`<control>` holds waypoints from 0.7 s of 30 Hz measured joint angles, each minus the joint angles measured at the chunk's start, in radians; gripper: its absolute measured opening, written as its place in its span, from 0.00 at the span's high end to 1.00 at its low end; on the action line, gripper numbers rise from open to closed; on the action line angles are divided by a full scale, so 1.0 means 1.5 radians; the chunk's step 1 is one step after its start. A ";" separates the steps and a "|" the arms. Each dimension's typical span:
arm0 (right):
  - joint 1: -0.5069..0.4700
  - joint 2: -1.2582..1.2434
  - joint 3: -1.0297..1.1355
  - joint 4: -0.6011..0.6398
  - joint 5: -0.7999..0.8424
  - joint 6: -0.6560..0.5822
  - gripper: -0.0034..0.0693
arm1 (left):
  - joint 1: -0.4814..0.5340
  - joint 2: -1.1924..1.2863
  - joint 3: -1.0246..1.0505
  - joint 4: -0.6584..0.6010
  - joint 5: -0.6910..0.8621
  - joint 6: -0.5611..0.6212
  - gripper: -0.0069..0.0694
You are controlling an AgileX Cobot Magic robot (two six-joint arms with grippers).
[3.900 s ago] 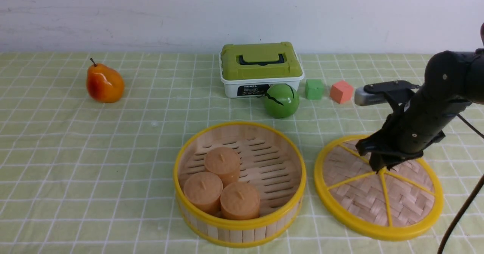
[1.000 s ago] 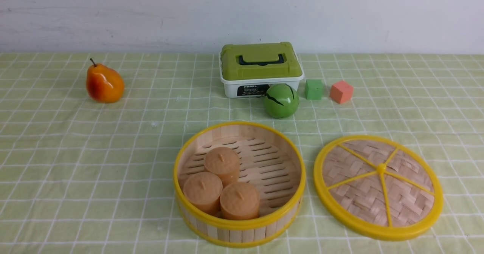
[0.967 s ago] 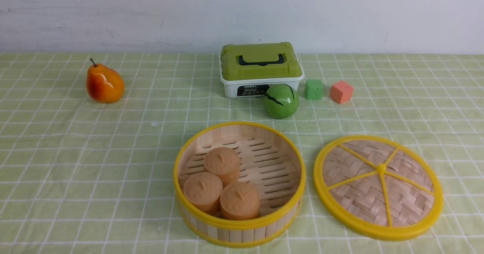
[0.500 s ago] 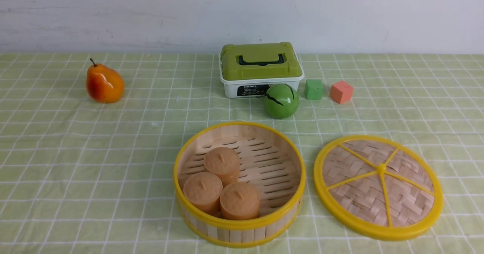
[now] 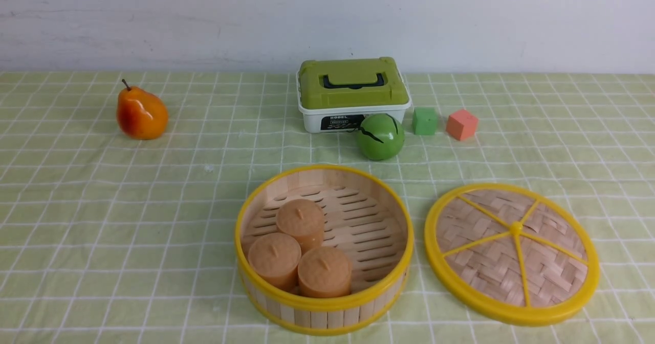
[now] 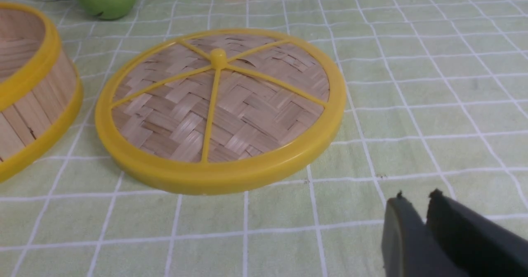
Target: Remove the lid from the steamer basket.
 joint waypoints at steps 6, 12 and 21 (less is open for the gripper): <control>0.000 0.000 0.000 0.000 0.000 0.000 0.85 | 0.000 0.000 0.000 0.000 0.000 0.000 0.60; 0.000 0.000 0.000 0.000 0.000 0.000 0.84 | 0.000 0.000 0.000 0.000 0.000 0.000 0.60; 0.000 0.000 0.000 0.000 0.000 0.000 0.82 | 0.000 0.000 0.000 0.000 0.000 0.000 0.60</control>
